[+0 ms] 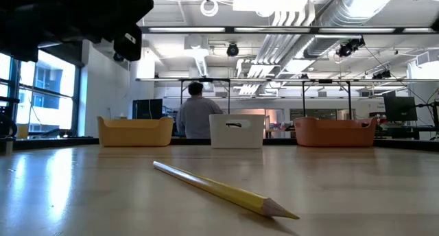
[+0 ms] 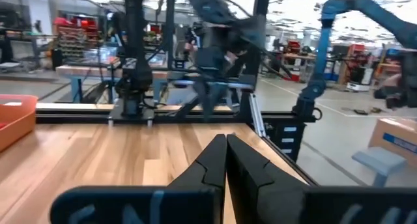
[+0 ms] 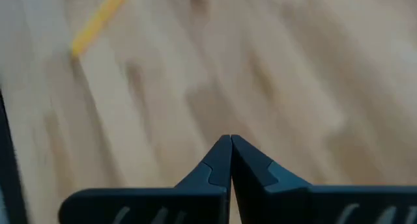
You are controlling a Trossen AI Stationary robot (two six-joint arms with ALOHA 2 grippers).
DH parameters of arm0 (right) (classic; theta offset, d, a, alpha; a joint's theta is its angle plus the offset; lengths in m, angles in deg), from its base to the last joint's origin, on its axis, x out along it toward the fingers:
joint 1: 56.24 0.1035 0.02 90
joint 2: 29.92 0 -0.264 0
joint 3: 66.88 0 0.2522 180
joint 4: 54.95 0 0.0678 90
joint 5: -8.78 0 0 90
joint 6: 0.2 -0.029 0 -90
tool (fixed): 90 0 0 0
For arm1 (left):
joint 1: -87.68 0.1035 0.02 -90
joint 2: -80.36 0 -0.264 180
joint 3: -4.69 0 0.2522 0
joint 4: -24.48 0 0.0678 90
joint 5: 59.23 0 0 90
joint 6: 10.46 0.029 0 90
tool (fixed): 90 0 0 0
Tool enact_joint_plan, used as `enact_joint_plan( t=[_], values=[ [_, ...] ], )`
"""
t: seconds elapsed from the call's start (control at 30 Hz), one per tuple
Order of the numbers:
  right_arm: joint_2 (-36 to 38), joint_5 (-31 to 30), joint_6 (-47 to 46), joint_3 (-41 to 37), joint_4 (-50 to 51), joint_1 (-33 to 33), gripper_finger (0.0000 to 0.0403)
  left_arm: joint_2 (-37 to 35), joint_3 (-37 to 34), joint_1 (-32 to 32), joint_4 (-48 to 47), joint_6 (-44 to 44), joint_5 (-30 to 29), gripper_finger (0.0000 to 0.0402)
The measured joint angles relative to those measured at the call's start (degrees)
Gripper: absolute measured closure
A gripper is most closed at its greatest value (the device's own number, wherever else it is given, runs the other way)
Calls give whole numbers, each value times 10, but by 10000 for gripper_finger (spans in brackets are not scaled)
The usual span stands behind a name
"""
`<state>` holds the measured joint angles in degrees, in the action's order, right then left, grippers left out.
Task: Sort crayons/erasers/pens/pencils in bins
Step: Put the gray crayon into the yellow bin
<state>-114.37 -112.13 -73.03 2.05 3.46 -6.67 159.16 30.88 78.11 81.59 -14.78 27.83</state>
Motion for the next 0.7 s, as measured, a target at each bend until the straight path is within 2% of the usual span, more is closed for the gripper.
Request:
enact_joint_plan(
  t=[0.17,0.27,0.37,0.47,0.57,0.7],
  values=[
    [-88,130,-147,77,100,47,402,0,0,-3,1,-3,-10,401],
    [-117,197,-222,86,98,69,402,0,0,-3,1,-14,-10,401],
    [-135,239,-286,86,90,89,402,0,0,-3,-2,-15,-10,401],
    [-142,265,-324,86,83,105,402,0,0,-3,-2,-15,-10,401],
    [-142,267,-355,86,80,115,401,0,0,-3,-3,-25,-10,401],
    [-142,267,-369,86,78,122,370,0,0,-4,-7,-31,-10,401]
  ],
)
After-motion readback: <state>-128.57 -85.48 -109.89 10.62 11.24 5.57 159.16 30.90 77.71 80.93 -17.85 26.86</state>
